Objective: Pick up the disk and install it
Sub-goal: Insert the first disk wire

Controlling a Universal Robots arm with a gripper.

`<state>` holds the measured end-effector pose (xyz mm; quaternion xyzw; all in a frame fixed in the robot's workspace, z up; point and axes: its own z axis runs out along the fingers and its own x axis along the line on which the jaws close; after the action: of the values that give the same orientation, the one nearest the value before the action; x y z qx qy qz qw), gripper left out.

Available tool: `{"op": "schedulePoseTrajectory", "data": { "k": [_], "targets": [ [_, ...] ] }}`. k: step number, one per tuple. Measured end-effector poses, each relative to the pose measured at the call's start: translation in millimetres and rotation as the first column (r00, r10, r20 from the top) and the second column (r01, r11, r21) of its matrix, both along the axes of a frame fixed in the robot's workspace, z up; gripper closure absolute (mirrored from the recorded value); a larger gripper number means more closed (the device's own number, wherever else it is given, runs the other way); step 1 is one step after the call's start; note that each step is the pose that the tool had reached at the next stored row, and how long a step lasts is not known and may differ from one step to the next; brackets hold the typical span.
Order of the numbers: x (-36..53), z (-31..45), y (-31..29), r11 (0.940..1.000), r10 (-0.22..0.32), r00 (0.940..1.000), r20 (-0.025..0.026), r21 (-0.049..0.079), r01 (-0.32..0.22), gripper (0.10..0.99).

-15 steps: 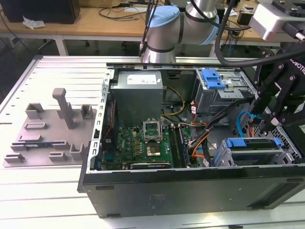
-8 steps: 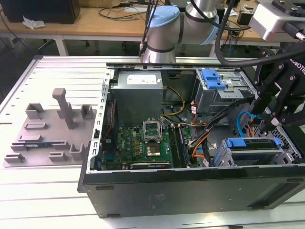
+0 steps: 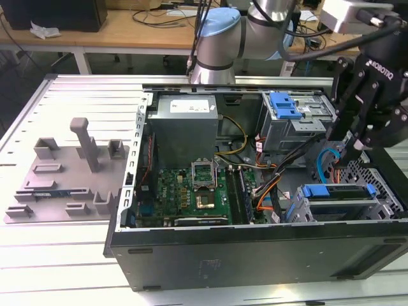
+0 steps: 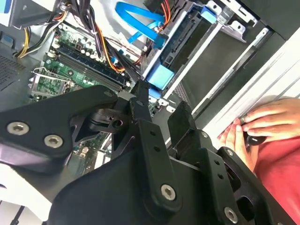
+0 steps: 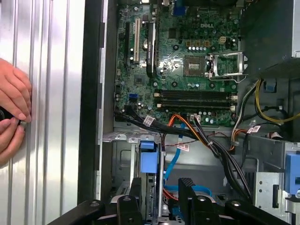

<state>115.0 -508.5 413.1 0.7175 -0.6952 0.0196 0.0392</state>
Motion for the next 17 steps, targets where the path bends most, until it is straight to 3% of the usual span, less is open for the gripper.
{"op": "schedulePoseTrajectory", "data": {
  "k": [3, 5, 9, 11, 13, 17],
  "targets": [
    [0.1, 0.0, 23.4, 0.9989, 0.0, 1.0, -0.0001, -0.048, 0.0, 0.643],
    [1.9, 0.1, 33.1, 0.9974, 0.0, 1.0, -0.0024, -0.072, 0.0, 0.643],
    [11.2, 0.0, 35.9, 0.997, 0.0, 0.9999, -0.0115, -0.077, -0.001, 0.643],
    [22.1, 0.1, 36.3, 0.997, 0.0, 0.9998, -0.0214, -0.077, -0.002, 0.643],
    [28.4, 0.0, 36.3, 0.997, 0.0, 0.9997, -0.0249, -0.077, -0.002, 0.643],
    [42.8, -0.1, 37.0, 0.9967, 0.0, 0.9996, -0.0272, -0.081, -0.002, 0.643]
  ]
}}
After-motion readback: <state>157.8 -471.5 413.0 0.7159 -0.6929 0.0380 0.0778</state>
